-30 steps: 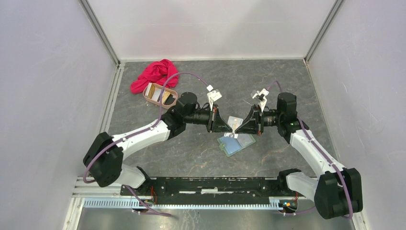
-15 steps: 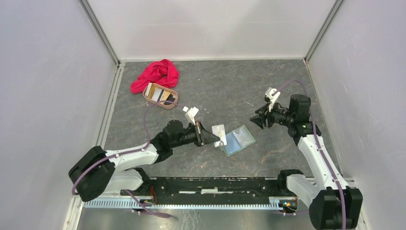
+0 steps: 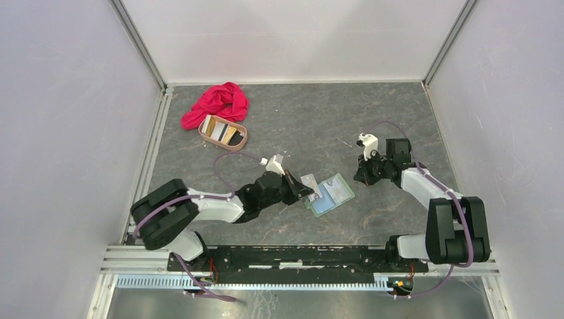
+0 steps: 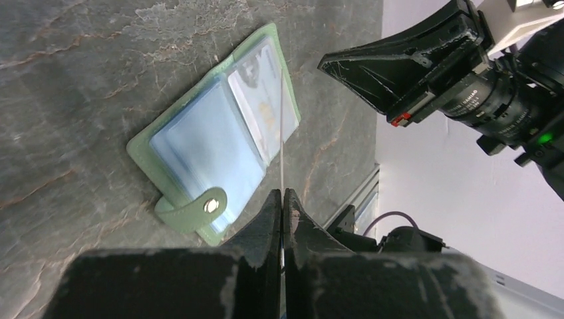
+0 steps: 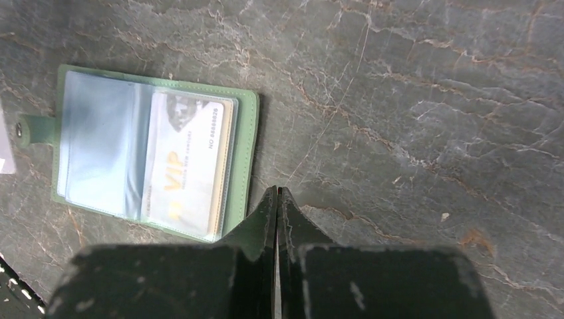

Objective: Put the credit cards into the card holder
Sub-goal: Pick up the credit card from the storage box, then insert the credit card into the card holder.

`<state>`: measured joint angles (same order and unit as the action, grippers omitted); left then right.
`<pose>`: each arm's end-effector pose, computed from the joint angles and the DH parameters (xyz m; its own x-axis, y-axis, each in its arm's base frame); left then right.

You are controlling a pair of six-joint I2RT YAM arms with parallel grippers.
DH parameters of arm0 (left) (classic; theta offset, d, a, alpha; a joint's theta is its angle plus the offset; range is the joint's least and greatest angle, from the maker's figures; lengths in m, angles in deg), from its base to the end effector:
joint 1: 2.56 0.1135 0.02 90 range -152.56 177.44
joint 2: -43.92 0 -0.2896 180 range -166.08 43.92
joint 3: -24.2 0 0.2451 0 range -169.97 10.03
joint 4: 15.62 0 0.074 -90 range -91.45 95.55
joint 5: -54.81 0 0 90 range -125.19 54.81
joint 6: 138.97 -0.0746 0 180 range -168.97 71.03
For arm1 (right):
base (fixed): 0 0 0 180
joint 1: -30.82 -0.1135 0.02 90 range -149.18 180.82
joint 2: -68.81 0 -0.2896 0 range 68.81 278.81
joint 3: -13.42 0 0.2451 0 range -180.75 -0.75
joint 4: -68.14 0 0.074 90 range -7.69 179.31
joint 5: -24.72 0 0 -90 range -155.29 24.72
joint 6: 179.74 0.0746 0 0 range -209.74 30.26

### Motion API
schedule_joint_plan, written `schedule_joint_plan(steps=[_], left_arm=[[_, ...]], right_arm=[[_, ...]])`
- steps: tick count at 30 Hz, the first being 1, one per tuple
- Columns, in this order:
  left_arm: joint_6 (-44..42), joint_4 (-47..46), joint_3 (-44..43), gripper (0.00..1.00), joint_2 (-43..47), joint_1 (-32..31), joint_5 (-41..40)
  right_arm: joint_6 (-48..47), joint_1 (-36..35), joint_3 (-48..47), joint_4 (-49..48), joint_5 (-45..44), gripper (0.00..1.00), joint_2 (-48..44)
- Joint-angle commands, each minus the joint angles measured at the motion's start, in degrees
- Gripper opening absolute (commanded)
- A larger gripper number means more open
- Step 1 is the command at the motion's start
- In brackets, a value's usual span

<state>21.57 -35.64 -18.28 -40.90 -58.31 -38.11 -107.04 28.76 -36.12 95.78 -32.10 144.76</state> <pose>0.1790 -0.2561 0.1804 -0.8246 -0.4621 -0.3264 0.0647 0.4962 -0.8658 0.2477 0.0498 0.1750 -0.6680 -0.2731 -0.6923 -0.5759 0.7789 0.2484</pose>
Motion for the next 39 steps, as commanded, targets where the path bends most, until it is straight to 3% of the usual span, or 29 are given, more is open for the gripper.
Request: schedule_joint_plan(steps=[1,4,9,20,30,39], left_arm=[[0.2,-5.7,-5.0,0.02,-5.9,-0.6,2.2],[-3.2,-10.3,-5.0,0.02,-8.5,-0.6,8.6],[-6.6,-8.0,-6.0,0.02,-10.5,-0.3,15.8],[-1.9,-17.1,-6.6,0.02,-18.7,2.6,23.7],[1.6,-14.8,-1.7,0.02,-14.9,5.0,27.7],[4.5,-17.5,-3.9,0.02,-18.8,7.2,33.5]], right_arm=[[-1.1,0.2,-1.2,-0.4,0.8,0.0,2.0],[-3.8,0.2,-1.8,2.5,2.8,0.0,4.5],[-6.2,0.2,-3.3,5.8,4.6,0.0,7.9],[-8.7,-4.0,-3.9,8.6,3.1,0.0,9.4],[-9.1,-6.3,-4.2,9.6,3.3,0.0,9.5],[-8.8,-7.0,-4.4,9.4,2.6,0.0,9.7]])
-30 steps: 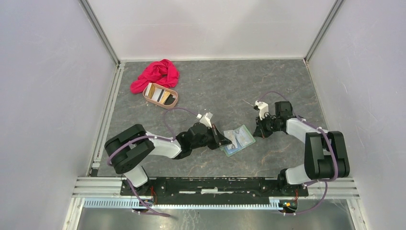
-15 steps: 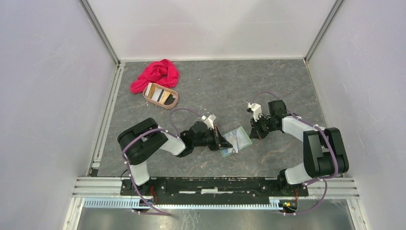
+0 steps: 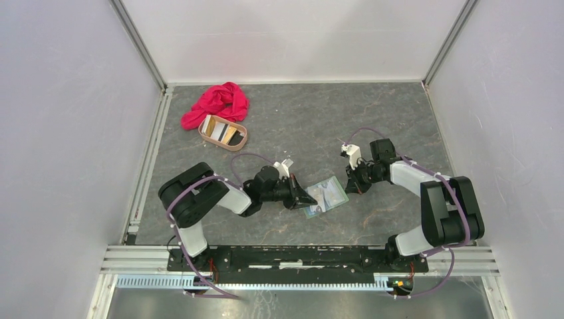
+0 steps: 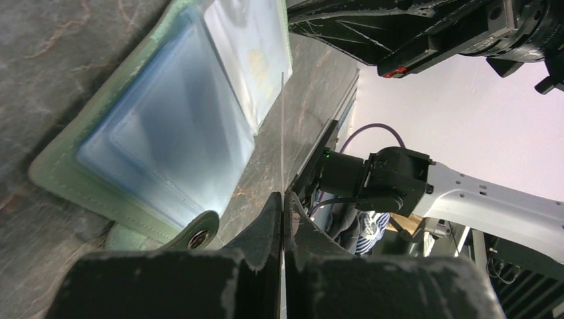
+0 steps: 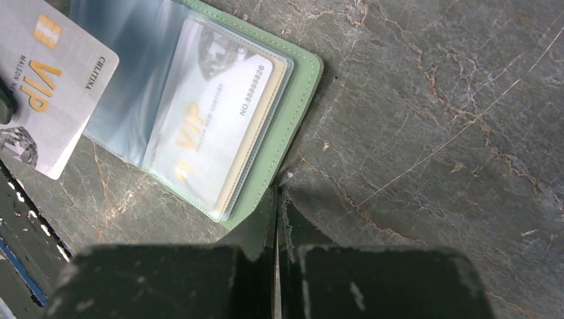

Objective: Put the credit cards into the card holder
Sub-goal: Insert the credit card into the card holder.

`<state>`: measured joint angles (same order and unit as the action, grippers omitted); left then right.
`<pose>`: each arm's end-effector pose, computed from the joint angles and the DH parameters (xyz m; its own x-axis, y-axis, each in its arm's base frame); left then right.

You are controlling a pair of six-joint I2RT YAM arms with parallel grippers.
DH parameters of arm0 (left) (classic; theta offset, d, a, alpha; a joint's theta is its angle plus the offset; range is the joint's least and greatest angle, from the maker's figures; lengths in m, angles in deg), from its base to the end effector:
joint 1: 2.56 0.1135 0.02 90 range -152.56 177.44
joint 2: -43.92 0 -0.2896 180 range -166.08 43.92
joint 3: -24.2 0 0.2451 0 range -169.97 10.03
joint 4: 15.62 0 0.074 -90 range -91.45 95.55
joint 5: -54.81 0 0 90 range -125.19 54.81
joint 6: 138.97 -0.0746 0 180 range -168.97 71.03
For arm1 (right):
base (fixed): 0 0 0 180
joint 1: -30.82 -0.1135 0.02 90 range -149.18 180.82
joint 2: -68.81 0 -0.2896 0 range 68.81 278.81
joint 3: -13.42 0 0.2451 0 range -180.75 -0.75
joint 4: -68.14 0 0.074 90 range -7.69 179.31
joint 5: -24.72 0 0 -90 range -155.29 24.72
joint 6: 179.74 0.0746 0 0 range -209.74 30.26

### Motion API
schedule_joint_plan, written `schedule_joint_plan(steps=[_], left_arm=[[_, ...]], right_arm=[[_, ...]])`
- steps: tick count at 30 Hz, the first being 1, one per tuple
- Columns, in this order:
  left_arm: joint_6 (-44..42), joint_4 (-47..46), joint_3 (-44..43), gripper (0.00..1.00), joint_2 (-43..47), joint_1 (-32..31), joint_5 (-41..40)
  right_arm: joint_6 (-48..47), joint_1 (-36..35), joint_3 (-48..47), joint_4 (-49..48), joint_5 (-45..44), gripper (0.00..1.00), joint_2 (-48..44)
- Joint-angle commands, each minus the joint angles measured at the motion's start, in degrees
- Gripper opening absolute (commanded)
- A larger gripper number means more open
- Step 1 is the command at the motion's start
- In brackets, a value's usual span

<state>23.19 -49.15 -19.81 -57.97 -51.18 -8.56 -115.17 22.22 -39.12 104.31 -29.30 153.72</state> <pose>0.1984 -0.2758 0.1313 -0.9790 -0.1761 -0.1032 0.0287 0.3817 -0.9239 0.2411 0.0808 0.1457 -0.6878 -0.4555 -0.5652 -0.6964 0.6338 0.3367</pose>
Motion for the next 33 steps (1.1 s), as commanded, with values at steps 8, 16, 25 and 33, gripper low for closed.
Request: schedule_joint_plan(steps=[8,16,25,33], left_arm=[[4.5,-2.1,-4.0,0.02,-4.3,0.1,4.2],[4.7,-1.0,-4.8,0.02,-6.7,0.2,3.9],[5.6,0.0,-4.4,0.02,-7.5,0.5,3.0],[7.6,-0.5,-3.9,0.02,-8.7,0.9,2.3]], right_arm=[[-0.7,-0.7,-1.4,0.9,0.2,0.0,0.7],[-0.6,-0.7,-1.5,0.9,0.0,0.0,0.7],[-0.5,-0.8,-1.5,0.8,0.0,0.0,0.7],[-0.4,-0.8,-1.6,0.8,0.0,0.0,0.4]])
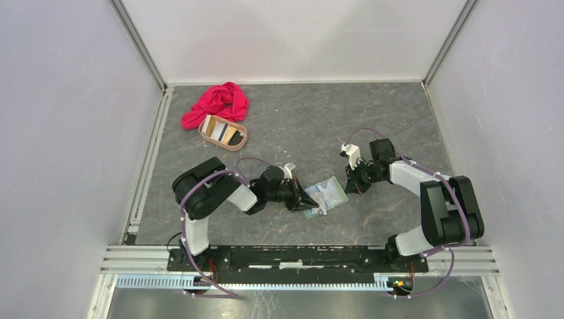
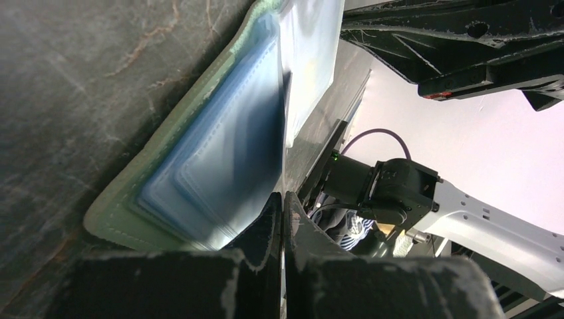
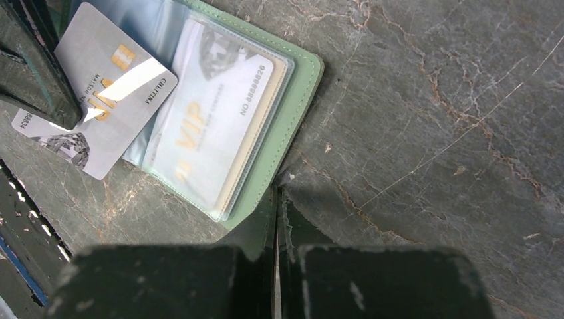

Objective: Put the credit cards into the card holder
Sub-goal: Insert the credit card into the card holder.

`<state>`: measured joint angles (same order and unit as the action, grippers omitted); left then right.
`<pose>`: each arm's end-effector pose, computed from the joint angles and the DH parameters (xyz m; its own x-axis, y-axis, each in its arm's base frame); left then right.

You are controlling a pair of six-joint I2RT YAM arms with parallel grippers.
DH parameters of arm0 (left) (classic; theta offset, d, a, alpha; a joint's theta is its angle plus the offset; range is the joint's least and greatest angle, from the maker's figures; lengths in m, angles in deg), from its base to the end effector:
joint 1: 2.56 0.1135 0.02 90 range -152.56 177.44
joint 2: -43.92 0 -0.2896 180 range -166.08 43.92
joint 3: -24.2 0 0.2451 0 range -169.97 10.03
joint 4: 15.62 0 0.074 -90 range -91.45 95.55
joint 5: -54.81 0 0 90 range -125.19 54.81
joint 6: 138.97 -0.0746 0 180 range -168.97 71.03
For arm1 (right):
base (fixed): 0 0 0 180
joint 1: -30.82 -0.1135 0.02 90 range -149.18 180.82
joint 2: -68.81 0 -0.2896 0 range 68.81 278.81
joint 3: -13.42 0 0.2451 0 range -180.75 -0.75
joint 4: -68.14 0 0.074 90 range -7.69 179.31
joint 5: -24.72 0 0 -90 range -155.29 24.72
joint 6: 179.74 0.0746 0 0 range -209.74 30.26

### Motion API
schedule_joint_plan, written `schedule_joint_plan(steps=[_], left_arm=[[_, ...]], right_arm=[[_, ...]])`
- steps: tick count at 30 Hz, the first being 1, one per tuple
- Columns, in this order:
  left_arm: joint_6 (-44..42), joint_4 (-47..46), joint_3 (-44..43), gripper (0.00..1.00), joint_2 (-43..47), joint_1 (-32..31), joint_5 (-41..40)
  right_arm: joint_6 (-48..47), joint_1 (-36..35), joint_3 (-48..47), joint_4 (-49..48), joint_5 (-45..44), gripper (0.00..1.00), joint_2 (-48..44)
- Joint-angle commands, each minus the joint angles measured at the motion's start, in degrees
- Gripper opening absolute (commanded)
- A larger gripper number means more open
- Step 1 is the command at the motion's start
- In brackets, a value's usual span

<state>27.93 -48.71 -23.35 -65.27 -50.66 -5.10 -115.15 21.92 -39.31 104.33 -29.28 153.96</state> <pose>0.2081 -0.2880 0.1051 -0.9860 -0.1629 0.0343 -0.0982 0.4031 -0.9098 0.2416 0.0822 0.1456 -0.6863 -0.4589 -0.5643 -0.6991 0.6302 0.3379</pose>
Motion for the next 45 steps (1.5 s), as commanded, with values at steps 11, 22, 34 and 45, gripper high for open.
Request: schedule_joint_plan(steps=[11,22,34,45], left_arm=[[4.2,-3.8,-0.2,0.02,-3.8,1.2,-2.4],[3.5,-2.9,-0.2,0.02,-3.6,1.6,-5.3],[4.2,-4.6,-1.8,0.02,-5.7,1.6,-6.5],[6.5,-10.0,-0.8,0.02,-7.0,1.0,-9.2]], right_arm=[[-0.3,-0.5,-1.4,0.8,0.3,0.0,-0.1],[-0.3,-0.5,-1.4,0.9,0.6,0.0,-0.2],[-0.2,-0.7,-1.4,0.8,0.7,0.0,-0.4],[-0.2,-0.7,-1.4,0.8,0.7,0.0,-0.3]])
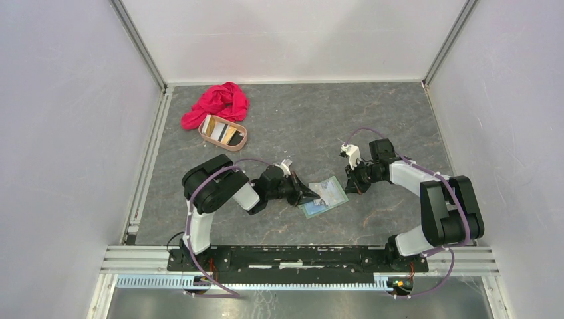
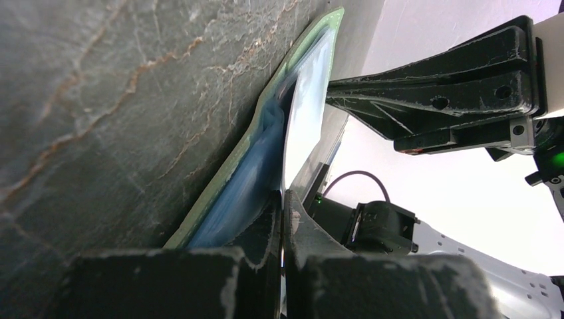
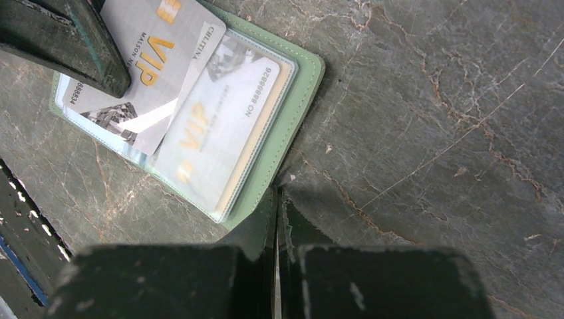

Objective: Put the credit cards into the card holder
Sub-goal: Insert the credit card into the card holder.

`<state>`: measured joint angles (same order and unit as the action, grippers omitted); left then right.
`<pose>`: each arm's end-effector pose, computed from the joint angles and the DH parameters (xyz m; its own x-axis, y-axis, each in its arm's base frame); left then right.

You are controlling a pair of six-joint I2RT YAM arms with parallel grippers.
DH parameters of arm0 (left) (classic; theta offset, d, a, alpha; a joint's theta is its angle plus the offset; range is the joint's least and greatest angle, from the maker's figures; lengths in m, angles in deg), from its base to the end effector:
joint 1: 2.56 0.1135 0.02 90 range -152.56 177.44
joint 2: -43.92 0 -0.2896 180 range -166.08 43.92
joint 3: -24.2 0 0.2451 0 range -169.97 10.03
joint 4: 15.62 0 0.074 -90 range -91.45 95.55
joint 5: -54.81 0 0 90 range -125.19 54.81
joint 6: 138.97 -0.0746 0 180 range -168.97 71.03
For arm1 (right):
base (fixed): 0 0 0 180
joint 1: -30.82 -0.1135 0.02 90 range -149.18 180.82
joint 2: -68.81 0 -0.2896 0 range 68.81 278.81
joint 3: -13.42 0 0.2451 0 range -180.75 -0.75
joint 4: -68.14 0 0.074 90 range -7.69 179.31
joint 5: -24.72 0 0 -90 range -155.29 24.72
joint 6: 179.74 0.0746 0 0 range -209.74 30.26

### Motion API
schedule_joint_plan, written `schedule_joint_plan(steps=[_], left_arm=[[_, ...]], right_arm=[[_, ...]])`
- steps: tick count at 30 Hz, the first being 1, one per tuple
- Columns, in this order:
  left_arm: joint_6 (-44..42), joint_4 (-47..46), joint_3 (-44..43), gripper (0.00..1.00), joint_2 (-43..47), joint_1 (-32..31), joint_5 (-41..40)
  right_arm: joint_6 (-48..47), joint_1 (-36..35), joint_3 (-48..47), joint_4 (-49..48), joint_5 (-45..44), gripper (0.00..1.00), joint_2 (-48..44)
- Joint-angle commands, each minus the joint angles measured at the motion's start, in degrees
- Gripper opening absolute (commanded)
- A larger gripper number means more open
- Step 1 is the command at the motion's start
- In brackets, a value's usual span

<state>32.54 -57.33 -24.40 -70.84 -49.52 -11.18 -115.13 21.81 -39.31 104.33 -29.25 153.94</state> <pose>0.2302 -0.2910 0.0935 -0.9521 -0.3042 0.0322 -0.1435 0.3513 -0.9252 0.2414 0.0827 0.1457 -0.6855 -0.4598 -0.5646 -0.7003 0.6287 0.3382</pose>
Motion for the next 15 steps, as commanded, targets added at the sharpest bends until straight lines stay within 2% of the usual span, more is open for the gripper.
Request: schedule_joint_plan(steps=[1,15], left_arm=[[1.8,-1.3,0.1,0.02,-1.6,-0.3,-3.4],[3.0,-1.5,0.0,0.02,-2.0,-3.5,-7.4]], right_arm=[[-0.2,-0.6,-1.4,0.8,0.8,0.0,-0.3],[-0.2,-0.6,-1.4,0.8,1.0,0.0,-0.5]])
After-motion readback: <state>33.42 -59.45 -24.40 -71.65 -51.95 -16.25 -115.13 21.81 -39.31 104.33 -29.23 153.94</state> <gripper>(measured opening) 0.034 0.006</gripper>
